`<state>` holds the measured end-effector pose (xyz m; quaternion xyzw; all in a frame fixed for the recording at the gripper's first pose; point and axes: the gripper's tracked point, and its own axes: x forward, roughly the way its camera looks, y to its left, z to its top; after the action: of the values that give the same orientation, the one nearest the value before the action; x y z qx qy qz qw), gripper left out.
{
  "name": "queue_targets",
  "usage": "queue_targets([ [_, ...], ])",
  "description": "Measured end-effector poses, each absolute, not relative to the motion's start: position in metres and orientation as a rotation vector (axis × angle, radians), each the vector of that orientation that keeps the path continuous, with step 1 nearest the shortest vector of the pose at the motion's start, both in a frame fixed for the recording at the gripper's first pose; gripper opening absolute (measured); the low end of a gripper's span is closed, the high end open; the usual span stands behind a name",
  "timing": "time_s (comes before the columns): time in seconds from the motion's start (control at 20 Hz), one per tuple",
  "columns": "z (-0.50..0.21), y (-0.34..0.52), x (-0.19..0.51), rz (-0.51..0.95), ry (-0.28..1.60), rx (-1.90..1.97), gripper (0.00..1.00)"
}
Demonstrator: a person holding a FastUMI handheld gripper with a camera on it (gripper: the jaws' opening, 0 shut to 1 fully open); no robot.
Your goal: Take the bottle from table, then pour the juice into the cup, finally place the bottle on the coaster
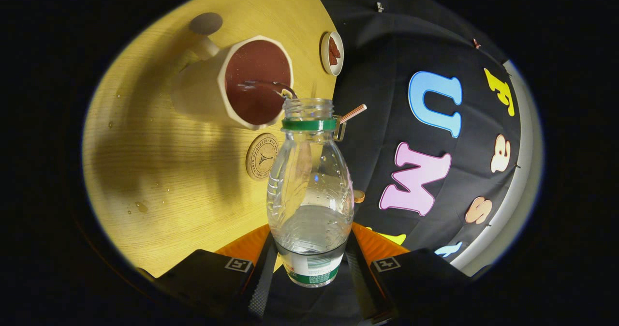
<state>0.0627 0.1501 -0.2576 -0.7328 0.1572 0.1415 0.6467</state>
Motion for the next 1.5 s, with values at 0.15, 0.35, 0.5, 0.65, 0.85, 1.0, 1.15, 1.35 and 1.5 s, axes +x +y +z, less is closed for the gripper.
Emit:
queue_targets([
  [0.15,-0.257,0.148,0.063,0.326,0.347,-1.692,0.75],
  [0.35,-0.256,0.146,0.067,0.314,0.334,-1.719,0.75],
  [0.5,-0.253,0.147,0.070,0.308,0.319,-1.739,0.75],
  [0.65,-0.253,0.147,0.070,0.309,0.305,-1.761,0.75],
  [0.85,-0.254,0.146,0.070,0.309,0.295,-1.785,0.75],
  [1.0,-0.250,0.150,0.073,0.311,0.274,-1.818,0.75],
  [1.15,-0.251,0.146,0.073,0.310,0.267,-1.831,0.75],
  [1.35,-0.246,0.148,0.066,0.312,0.255,-1.855,0.75],
  [1.5,-0.242,0.153,0.067,0.318,0.234,-1.881,0.75],
])
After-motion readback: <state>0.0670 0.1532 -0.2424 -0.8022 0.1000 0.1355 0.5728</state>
